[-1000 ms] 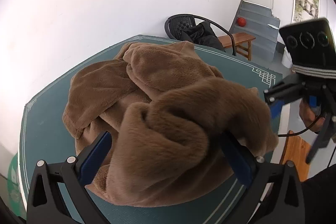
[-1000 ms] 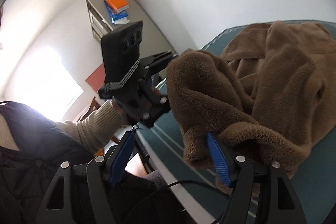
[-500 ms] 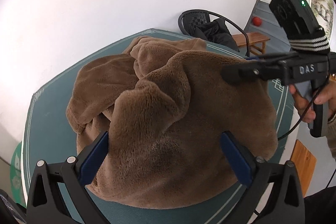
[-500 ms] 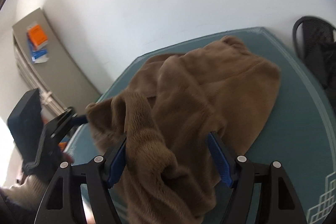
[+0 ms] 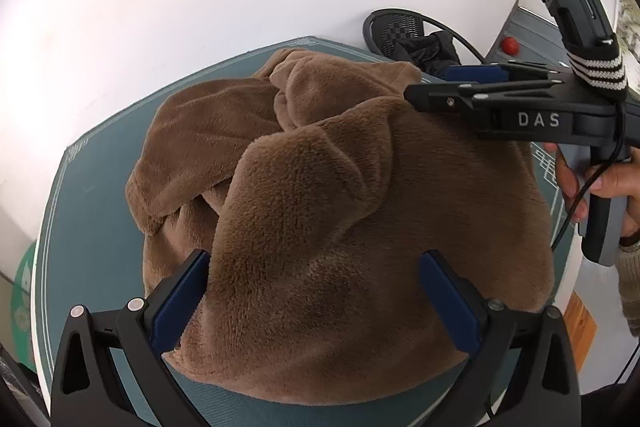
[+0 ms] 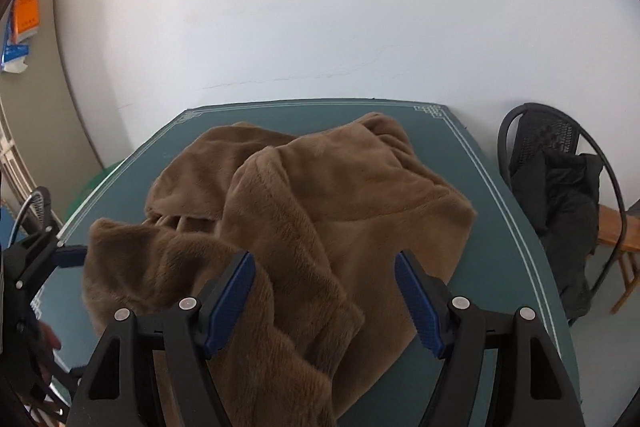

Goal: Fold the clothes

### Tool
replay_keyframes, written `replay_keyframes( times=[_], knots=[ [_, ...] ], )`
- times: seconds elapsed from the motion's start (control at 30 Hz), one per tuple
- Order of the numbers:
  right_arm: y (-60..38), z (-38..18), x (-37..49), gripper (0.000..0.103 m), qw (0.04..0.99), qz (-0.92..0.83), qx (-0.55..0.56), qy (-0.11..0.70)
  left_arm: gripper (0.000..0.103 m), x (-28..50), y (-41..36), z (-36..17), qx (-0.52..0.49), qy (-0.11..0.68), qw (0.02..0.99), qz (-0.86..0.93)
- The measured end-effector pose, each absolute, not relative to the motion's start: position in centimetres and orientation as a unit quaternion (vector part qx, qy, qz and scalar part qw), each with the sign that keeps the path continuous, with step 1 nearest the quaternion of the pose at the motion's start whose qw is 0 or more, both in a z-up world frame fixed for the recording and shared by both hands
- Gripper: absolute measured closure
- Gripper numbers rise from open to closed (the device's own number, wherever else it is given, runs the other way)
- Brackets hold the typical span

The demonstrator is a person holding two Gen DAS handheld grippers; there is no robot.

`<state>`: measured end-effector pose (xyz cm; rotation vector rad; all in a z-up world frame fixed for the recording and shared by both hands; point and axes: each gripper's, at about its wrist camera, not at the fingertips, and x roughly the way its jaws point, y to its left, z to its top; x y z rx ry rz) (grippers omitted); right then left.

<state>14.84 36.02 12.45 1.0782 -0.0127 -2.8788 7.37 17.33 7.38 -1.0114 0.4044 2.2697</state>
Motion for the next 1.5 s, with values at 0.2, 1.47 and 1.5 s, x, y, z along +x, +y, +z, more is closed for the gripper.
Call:
replay_keyframes(
  times=[0.2,1.47,1.5],
  knots=[
    [36.0,11.5,12.8,0.029,0.042,-0.929,0.366,-0.005,0.000,5.9,17.4,6.4,-0.412,0.126,0.313,0.847],
    [33.1,11.8,13.5,0.088,0.061,-0.941,0.330,0.046,0.074,5.5,13.3,6.2,-0.467,0.009,0.295,0.834],
    [33.4,12.2,13.8,0.091,0.057,-0.945,0.320,0.036,0.074,5.6,13.0,6.3,-0.465,0.008,0.294,0.835]
  ],
)
